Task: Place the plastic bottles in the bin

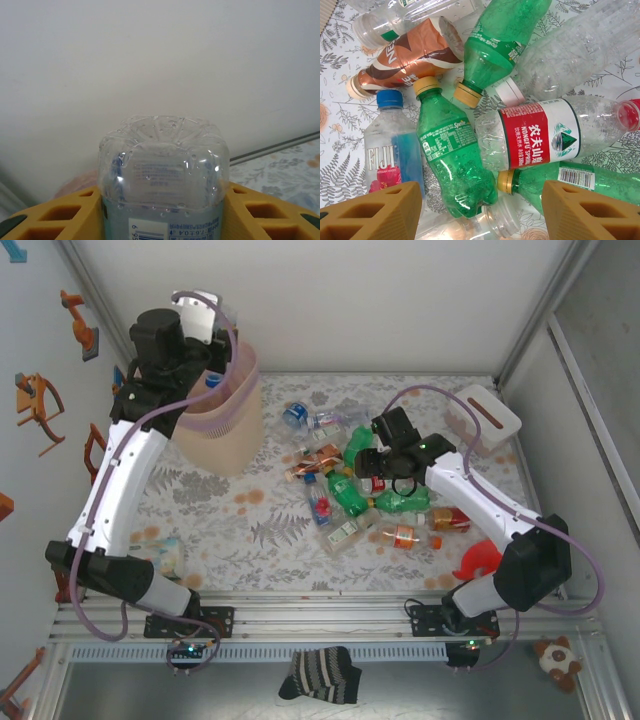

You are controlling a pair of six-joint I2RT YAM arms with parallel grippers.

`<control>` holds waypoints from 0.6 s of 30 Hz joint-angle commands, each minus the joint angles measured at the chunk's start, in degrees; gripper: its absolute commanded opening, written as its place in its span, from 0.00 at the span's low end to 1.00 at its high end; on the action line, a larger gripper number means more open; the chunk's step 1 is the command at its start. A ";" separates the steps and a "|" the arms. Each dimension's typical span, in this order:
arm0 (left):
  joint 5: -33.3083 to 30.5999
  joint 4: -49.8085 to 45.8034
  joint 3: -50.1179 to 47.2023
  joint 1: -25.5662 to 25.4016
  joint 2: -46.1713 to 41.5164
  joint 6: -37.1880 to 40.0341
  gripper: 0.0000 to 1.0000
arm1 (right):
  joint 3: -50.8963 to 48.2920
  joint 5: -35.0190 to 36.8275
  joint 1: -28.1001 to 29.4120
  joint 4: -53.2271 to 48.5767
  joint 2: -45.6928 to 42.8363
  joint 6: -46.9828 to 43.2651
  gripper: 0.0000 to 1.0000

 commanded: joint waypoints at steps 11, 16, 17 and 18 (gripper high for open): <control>3.76 -10.96 6.40 8.93 14.28 -0.15 0.50 | 0.77 -0.18 0.05 0.04 0.21 -0.20 0.64; 4.71 -14.52 7.51 10.10 20.32 -0.50 0.49 | 0.98 -0.18 0.05 -0.16 0.36 -0.37 0.64; 4.81 -15.09 7.38 10.19 21.24 -0.63 0.48 | 1.03 -0.18 0.05 -0.14 0.39 -0.37 0.64; 4.90 -15.71 7.08 10.28 22.12 -0.75 0.48 | 1.04 -0.18 0.01 -0.15 0.36 -0.46 0.64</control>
